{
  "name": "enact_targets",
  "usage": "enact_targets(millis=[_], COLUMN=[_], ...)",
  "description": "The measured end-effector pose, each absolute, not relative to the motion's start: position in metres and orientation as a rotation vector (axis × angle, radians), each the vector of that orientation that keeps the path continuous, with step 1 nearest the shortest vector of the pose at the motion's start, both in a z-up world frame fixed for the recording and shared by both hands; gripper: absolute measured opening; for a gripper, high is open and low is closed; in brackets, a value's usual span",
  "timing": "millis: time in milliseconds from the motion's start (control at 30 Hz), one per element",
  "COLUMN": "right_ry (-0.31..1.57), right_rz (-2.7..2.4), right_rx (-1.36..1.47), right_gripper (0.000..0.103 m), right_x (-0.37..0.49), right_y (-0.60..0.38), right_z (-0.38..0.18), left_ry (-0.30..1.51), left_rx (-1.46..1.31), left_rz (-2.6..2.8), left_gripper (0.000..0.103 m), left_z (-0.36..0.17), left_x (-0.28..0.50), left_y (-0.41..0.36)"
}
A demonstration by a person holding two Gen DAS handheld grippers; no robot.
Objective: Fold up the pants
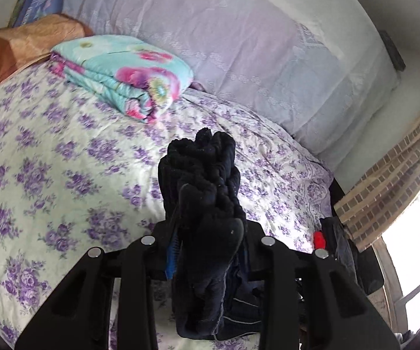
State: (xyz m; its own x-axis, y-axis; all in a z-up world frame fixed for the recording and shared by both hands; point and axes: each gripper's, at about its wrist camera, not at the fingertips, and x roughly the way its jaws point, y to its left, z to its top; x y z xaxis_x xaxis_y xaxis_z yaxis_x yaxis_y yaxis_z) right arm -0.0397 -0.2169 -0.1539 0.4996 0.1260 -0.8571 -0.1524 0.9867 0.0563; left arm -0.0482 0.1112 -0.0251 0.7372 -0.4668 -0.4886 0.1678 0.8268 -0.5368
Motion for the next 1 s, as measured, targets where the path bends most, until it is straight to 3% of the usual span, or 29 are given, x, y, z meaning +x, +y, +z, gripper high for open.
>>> enact_targets(millis=[367,767,1000], right_ry=[0.926,0.986,0.988], right_rz=[0.068,-0.086,-0.049], right_rx=[0.305,0.543,0.524], right_gripper=[0.088,0.088,0.088], right_x=[-0.099,-0.136,-0.136], right_y=[-0.321,-0.415,-0.426], right_z=[-0.124,-0.152,-0.151], left_ry=[0.672,0.743,0.750], left_rx=[-0.176,0.021,0.123], left_rz=[-0.623,-0.760,-0.763], left_gripper=[0.030,0.030,0.030], left_z=[-0.012,-0.068,-0.100], left_x=[-0.043,-0.056,-0.069], left_y=[-0.045,-0.161,-0.198])
